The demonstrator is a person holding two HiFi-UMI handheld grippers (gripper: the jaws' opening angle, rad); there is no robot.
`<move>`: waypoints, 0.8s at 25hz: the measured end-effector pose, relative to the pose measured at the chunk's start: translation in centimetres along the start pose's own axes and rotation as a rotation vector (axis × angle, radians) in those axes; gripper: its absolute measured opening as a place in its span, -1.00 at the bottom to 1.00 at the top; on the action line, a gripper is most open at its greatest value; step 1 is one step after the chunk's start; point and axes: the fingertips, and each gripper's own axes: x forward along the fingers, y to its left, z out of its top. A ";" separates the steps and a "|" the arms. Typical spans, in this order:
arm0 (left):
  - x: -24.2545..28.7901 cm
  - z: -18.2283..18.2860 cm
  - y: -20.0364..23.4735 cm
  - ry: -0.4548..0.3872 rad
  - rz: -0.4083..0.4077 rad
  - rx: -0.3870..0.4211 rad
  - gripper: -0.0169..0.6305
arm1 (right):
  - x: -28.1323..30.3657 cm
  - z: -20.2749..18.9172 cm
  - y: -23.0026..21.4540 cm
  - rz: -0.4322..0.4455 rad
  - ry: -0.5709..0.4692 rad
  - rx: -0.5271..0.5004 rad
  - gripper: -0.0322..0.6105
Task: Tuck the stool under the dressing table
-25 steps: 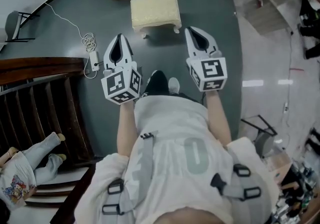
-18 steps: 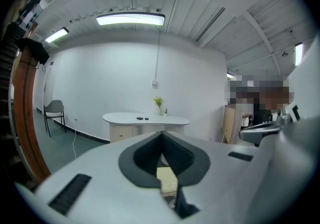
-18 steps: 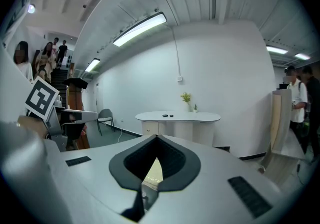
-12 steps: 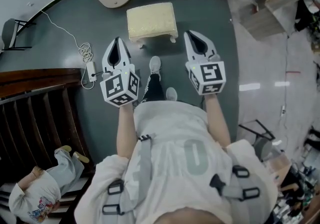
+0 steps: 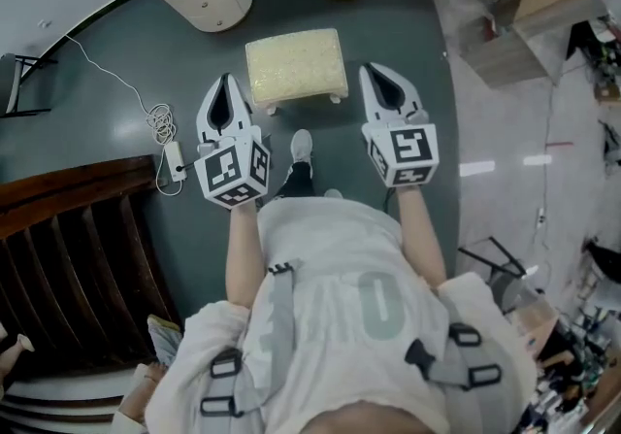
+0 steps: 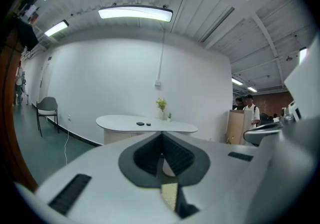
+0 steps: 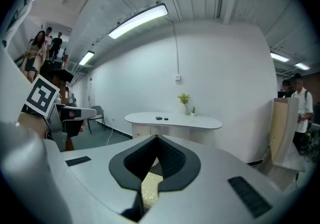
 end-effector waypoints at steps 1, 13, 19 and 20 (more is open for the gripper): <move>1.0 0.1 0.6 0.003 -0.004 0.000 -0.94 | 1.0 0.3 -0.1 -0.006 0.003 -0.002 -0.89; 9.9 1.0 6.2 0.025 -0.026 -0.014 -0.94 | 10.2 1.6 -0.6 -0.052 0.061 -0.001 -0.89; 11.8 0.9 6.1 0.041 -0.027 -0.014 -0.94 | 12.1 1.8 -2.0 -0.068 0.071 0.005 -0.89; 11.9 1.0 6.1 0.040 -0.024 -0.013 -0.94 | 12.3 1.7 -2.2 -0.067 0.070 0.008 -0.89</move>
